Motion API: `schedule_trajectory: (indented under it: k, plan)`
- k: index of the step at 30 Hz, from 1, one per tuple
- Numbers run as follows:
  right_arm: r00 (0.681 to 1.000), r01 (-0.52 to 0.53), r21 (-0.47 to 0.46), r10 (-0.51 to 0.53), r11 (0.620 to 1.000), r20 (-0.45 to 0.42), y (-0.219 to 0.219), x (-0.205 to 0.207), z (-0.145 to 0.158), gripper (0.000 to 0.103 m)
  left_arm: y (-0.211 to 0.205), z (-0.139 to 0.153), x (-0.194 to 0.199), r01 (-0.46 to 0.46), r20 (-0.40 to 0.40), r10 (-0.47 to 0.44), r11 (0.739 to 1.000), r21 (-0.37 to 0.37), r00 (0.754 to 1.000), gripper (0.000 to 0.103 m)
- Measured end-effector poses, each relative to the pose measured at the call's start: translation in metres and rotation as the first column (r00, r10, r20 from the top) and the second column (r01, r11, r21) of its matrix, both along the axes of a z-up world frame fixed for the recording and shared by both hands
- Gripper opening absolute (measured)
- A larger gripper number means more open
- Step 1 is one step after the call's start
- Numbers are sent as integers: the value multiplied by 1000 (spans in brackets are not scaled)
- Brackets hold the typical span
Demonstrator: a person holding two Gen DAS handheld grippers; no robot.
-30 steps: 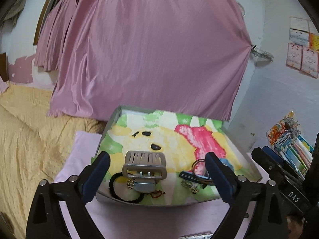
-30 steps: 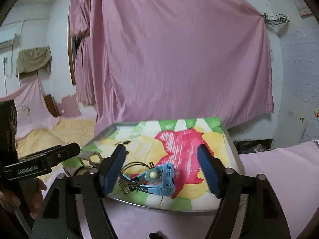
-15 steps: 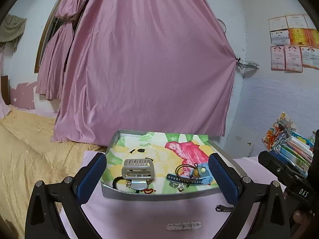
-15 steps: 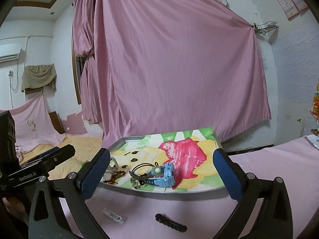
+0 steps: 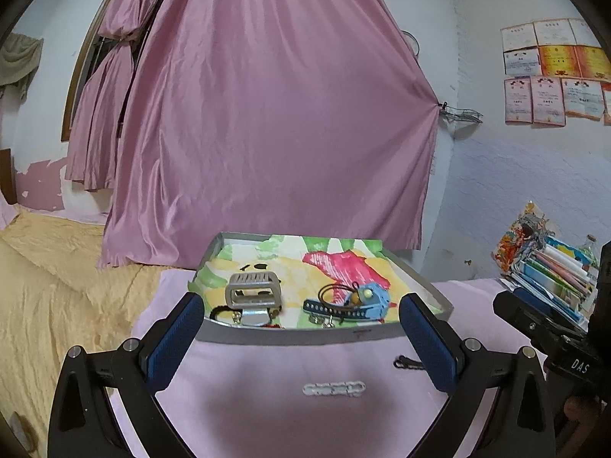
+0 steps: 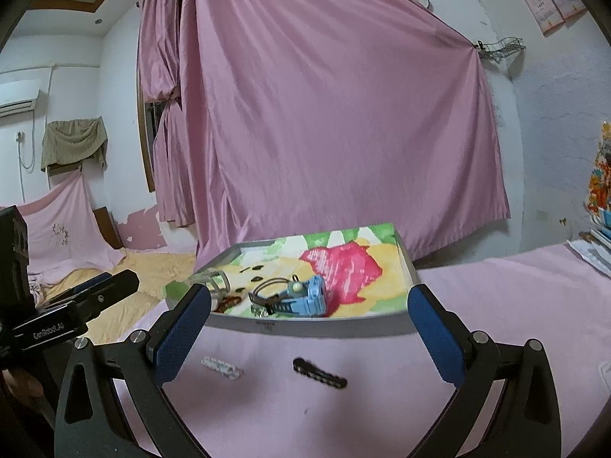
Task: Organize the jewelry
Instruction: 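Move both tools toward the white link bracelet and black keychain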
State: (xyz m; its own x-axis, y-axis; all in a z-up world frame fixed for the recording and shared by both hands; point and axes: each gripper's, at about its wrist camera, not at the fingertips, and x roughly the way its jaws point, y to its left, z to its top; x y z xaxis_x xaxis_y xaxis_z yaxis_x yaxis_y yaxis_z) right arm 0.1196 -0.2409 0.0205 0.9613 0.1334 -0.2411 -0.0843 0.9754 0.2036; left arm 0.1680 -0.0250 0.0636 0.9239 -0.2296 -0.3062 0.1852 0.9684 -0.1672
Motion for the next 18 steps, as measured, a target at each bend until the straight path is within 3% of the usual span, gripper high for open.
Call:
schedule_trajectory:
  k: [18]
  plan:
    - [991, -16, 6, 17, 1000, -136, -7, 0, -30, 101, -11, -32, -10, 37, -135, -28, 997, 65, 990, 103]
